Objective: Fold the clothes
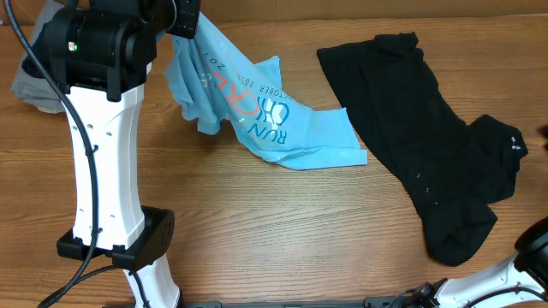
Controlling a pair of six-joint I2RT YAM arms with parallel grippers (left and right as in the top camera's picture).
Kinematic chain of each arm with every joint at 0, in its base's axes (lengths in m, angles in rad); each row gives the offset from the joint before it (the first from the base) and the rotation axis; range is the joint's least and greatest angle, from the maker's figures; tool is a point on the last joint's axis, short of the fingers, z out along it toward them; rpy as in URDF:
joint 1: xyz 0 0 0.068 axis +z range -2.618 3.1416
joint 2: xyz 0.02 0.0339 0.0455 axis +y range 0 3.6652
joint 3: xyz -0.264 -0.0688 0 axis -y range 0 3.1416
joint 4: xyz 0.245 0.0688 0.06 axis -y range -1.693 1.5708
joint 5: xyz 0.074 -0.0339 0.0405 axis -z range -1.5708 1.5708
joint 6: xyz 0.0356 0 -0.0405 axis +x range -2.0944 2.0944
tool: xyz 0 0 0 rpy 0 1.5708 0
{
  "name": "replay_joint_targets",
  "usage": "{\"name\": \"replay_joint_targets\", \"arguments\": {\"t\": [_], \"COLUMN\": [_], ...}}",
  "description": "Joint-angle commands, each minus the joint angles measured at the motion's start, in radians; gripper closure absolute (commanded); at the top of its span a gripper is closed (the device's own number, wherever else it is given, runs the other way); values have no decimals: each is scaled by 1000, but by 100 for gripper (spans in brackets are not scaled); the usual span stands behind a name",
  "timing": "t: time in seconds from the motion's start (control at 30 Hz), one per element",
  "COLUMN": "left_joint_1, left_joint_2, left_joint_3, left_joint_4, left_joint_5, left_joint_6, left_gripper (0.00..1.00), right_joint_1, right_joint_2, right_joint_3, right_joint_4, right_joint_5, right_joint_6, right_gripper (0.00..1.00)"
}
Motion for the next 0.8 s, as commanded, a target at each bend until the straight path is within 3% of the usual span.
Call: {"name": "replay_joint_targets", "arguments": {"t": [0.0, 0.2, 0.43, 0.77], "left_joint_1": [0, 0, 0, 0], "left_joint_2": [-42, -42, -30, -26], "left_joint_3": [8, 1, -1, -1], "left_joint_4": [0, -11, -11, -14], "left_joint_5": [-18, -17, -13, -13], "left_joint_6": [-21, -21, -37, -40], "left_gripper": [96, 95, 96, 96], "right_joint_1": [93, 369, 712, 881], "right_joint_2": [-6, 11, 128, 340], "right_joint_3": [148, 176, 176, 176], "right_joint_4": [-78, -90, -16, 51], "right_joint_5": [-122, -94, 172, 215], "right_joint_6": [-90, -203, -227, -222], "right_gripper": [51, 41, 31, 32]}}
